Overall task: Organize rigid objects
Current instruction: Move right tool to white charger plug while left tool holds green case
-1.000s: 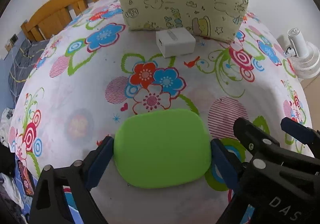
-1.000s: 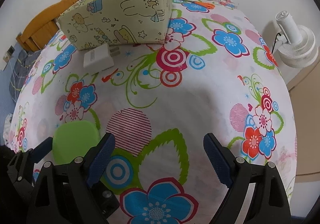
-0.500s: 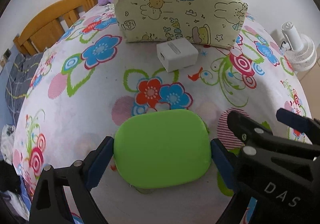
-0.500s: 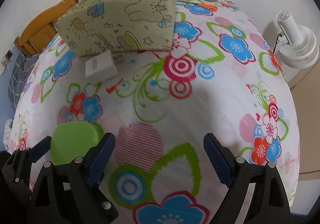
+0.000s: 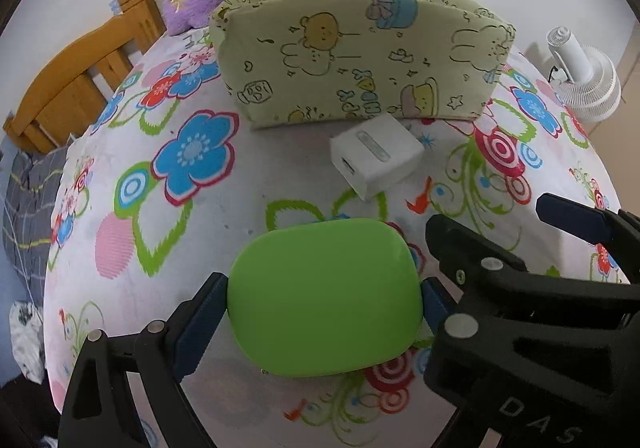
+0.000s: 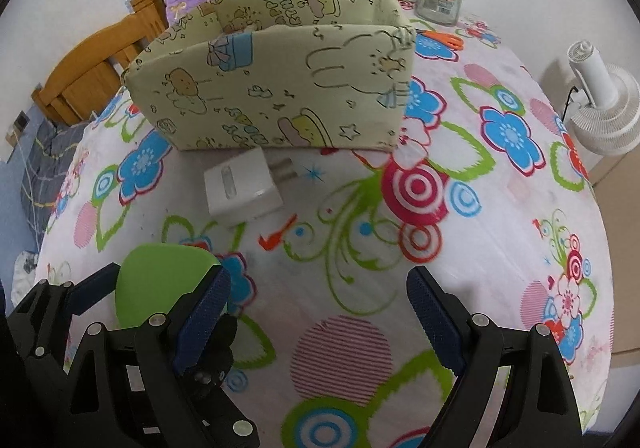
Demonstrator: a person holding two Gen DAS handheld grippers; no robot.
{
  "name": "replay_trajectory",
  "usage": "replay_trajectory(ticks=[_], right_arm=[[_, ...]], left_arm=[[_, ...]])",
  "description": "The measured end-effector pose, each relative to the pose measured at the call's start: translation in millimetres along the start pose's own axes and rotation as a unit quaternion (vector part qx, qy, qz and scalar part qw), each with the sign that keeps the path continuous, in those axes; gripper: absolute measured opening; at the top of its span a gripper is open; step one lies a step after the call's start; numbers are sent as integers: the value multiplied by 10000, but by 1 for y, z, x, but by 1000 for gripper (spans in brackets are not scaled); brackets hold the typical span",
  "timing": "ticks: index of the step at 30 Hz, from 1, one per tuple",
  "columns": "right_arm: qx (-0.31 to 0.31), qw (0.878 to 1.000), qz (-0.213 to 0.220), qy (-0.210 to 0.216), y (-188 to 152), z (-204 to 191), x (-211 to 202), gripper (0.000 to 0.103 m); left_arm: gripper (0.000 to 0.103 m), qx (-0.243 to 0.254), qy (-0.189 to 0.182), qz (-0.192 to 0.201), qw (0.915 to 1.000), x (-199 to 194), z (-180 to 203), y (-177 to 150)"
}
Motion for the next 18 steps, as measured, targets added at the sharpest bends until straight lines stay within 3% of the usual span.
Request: replay_trajectory(ticks=[18], right_arm=[[-310, 9995, 41, -82, 37, -35, 20, 88]], left_arm=[[96, 398, -150, -28, 9991, 17, -35, 32]])
Point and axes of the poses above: each gripper's, at about its wrist camera, not at the fingertips, and x roughly the way its jaws point, z to its right, y to its top, the point moved 10 cm from there along x, roughly the way its jaws point, and after that the axes turned 6 degrees about -z, right-handed, at the moved point
